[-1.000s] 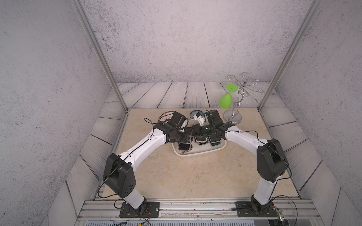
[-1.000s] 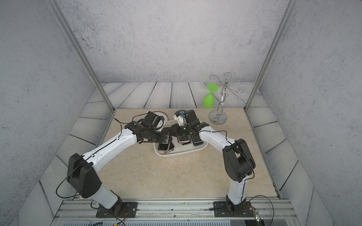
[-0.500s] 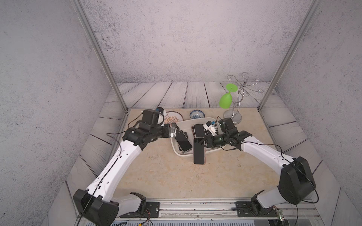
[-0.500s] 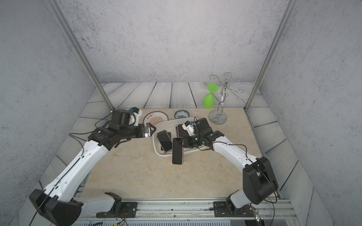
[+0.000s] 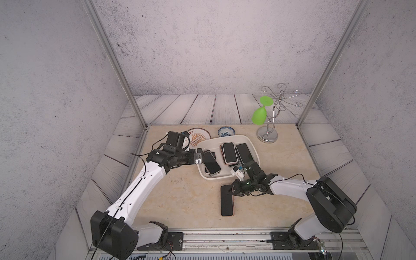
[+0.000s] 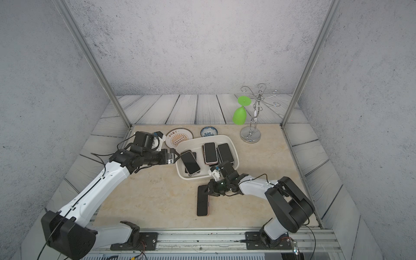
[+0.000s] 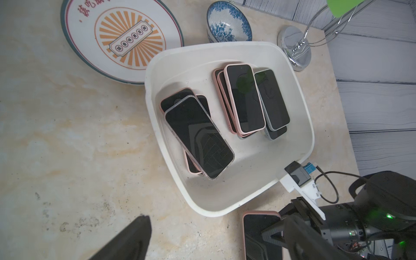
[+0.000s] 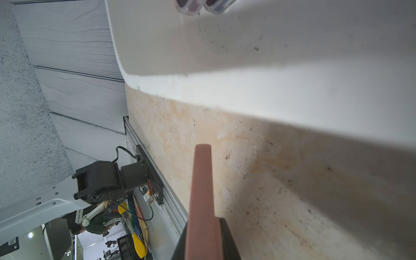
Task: Take the phone out of the storage box
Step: Place the phone at the center of the board.
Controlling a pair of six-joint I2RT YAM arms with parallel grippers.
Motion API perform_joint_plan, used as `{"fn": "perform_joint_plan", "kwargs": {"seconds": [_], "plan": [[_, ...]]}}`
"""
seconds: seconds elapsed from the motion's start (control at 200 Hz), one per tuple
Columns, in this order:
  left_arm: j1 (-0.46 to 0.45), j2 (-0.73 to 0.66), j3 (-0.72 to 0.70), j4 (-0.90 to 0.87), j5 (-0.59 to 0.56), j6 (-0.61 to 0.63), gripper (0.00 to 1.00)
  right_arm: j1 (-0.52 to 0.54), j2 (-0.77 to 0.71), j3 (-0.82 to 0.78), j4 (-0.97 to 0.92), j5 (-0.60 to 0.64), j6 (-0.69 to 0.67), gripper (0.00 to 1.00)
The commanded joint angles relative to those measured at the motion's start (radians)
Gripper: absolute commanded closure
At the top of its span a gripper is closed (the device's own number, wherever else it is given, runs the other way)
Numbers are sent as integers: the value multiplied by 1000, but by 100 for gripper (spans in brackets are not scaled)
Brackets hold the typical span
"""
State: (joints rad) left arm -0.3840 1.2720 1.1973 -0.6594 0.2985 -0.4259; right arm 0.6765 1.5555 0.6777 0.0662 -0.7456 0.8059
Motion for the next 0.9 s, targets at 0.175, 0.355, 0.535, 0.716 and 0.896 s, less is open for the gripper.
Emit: {"fn": "perform_joint_plan", "kwargs": {"seconds": [0.175, 0.355, 0.535, 0.716, 0.896], "plan": [[-30, 64, -13, 75, 15, -15, 2, 13, 111, -4, 116, 39, 61, 91], [-80, 151, 28, 66, -43, -29, 2, 6, 82, -4, 38, 68, 19, 50], [-103, 259, 92, 34, -104, -76, 2, -3, 33, -6, -53, 94, -28, 36], [-141, 389, 212, -51, -216, -91, 2, -10, -76, 13, -243, 195, -115, 21], [-159, 566, 391, -217, -300, -109, 2, -11, -226, 46, -462, 307, -208, 16]]}}
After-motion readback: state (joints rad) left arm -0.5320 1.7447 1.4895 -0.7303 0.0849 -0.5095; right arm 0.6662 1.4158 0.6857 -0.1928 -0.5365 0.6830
